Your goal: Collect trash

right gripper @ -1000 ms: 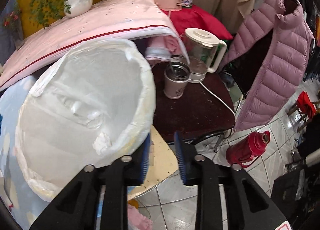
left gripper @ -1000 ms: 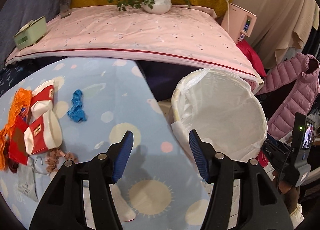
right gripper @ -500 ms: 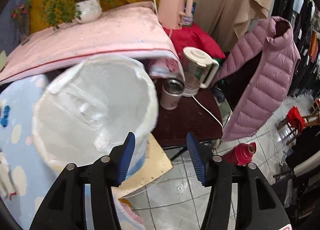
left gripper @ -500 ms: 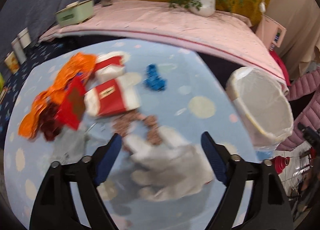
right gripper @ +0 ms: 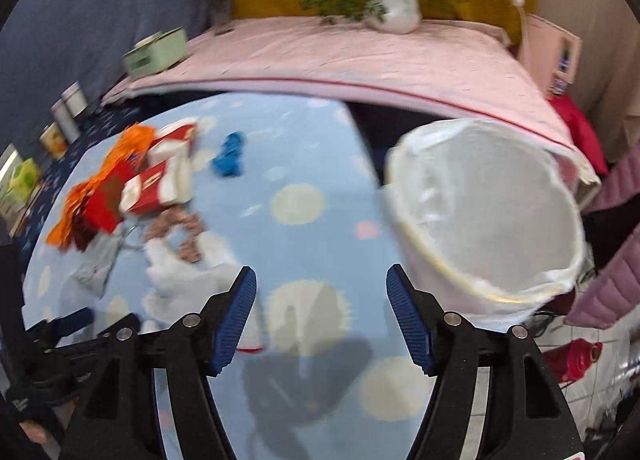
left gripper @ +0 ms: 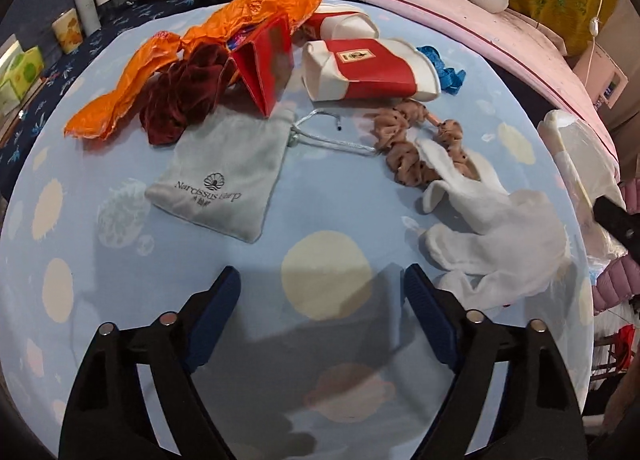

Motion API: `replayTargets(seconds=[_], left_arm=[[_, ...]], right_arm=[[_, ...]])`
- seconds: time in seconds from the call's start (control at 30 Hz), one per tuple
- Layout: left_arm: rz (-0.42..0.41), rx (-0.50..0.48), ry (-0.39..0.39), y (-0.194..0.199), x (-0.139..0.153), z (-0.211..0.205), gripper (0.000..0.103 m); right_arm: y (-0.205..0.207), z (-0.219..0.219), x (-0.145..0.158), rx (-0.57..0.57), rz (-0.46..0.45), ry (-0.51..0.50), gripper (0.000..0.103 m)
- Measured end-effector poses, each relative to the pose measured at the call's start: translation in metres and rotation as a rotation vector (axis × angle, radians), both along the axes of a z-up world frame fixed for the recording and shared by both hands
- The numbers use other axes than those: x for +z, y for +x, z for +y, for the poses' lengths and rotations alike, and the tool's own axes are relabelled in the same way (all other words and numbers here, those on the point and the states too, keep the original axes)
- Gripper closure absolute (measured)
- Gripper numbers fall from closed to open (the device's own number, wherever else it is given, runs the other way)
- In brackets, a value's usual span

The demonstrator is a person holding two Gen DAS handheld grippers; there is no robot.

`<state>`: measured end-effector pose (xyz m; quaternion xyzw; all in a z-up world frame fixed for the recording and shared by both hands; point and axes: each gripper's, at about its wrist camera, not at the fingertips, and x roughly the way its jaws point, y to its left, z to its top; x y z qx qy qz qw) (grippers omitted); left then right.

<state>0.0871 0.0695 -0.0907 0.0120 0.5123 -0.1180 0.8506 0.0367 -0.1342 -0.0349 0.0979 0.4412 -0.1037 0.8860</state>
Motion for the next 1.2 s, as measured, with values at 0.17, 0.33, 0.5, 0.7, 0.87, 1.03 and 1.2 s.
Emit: replayTargets(seconds=[0.17, 0.33, 0.5, 0.7, 0.87, 1.03, 1.2], left_arm=[[0.001, -0.051, -0.047, -0.001, 0.004, 0.003, 0.077], [0.045, -0.074, -0.113, -0.002, 0.006, 0.007, 0.101], [0.019, -0.086, -0.128, -0.006, 0.022, 0.009, 0.103], [-0.032, -0.121, -0.161, -0.004, 0.053, -0.004, 0.103], [-0.072, -0.17, -0.225, 0.005, 0.086, -0.025, 0.103], [-0.12, -0.23, -0.297, 0.016, 0.125, -0.055, 0.103], [-0.143, -0.303, -0.349, 0.022, 0.152, -0.089, 0.103]], right_arm=[[0.014, 0.03, -0.016, 0.056, 0.045, 0.032, 0.038], [0.019, 0.047, -0.027, 0.1, 0.084, 0.055, 0.067], [0.02, 0.054, -0.017, 0.127, 0.069, 0.05, 0.097], [0.02, 0.041, 0.022, 0.102, -0.019, 0.021, 0.097], [0.023, 0.017, 0.062, 0.064, -0.099, -0.006, 0.097], [0.021, -0.017, 0.102, 0.013, -0.183, -0.022, 0.097], [0.015, -0.055, 0.129, -0.054, -0.241, -0.036, 0.097]])
